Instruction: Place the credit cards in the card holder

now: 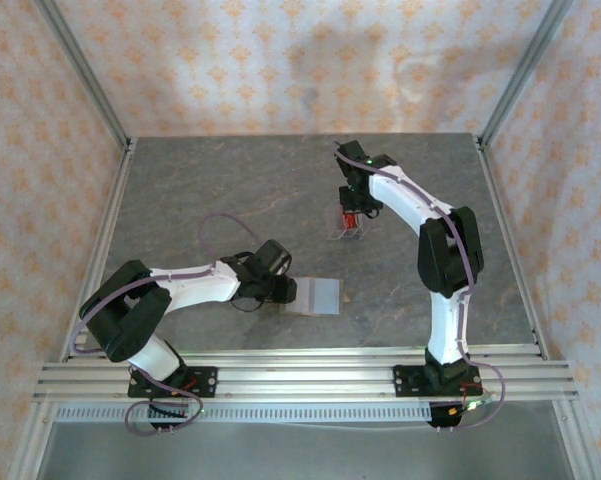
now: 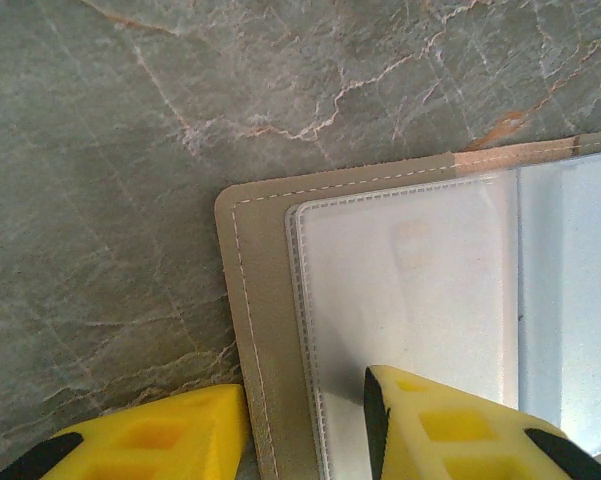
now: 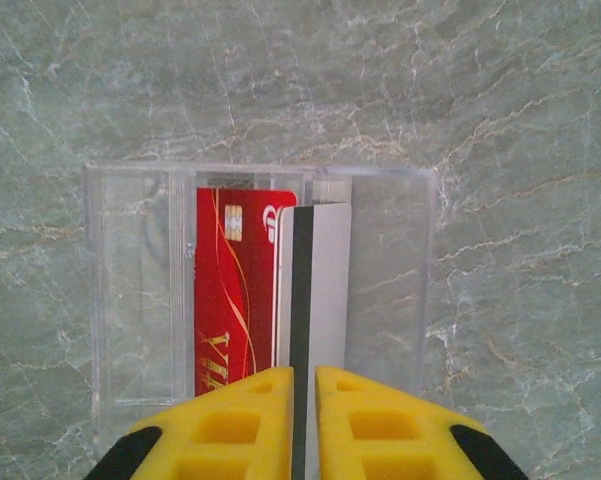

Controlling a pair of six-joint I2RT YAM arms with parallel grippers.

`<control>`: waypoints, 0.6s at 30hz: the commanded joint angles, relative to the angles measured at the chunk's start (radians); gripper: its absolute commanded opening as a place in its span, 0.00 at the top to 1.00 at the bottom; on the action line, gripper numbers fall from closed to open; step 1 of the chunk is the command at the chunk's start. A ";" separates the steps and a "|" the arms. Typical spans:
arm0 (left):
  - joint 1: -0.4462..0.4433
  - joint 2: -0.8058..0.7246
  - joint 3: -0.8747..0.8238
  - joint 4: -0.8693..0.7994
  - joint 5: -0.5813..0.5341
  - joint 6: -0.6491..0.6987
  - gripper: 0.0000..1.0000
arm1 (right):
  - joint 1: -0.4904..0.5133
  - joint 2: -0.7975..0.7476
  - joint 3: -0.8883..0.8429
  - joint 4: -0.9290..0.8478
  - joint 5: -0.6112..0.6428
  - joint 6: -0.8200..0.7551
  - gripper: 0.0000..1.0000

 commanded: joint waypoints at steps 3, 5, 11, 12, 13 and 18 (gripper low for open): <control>0.023 0.009 0.006 -0.038 -0.053 0.014 0.62 | -0.006 -0.030 -0.004 0.001 -0.010 0.015 0.86; 0.023 0.002 0.009 -0.045 -0.054 0.015 0.62 | -0.006 -0.019 0.001 -0.006 -0.001 0.014 0.89; 0.024 -0.011 0.010 -0.060 -0.059 0.021 0.62 | -0.005 -0.029 -0.023 0.004 0.003 0.014 0.94; 0.024 -0.009 0.012 -0.062 -0.059 0.022 0.62 | -0.005 -0.035 -0.028 0.004 0.005 0.015 0.96; 0.024 -0.009 0.013 -0.062 -0.059 0.022 0.62 | -0.006 -0.041 -0.032 0.006 0.008 0.015 0.98; 0.027 -0.011 0.023 -0.067 -0.059 0.024 0.62 | -0.008 -0.065 -0.046 0.000 0.034 0.006 1.00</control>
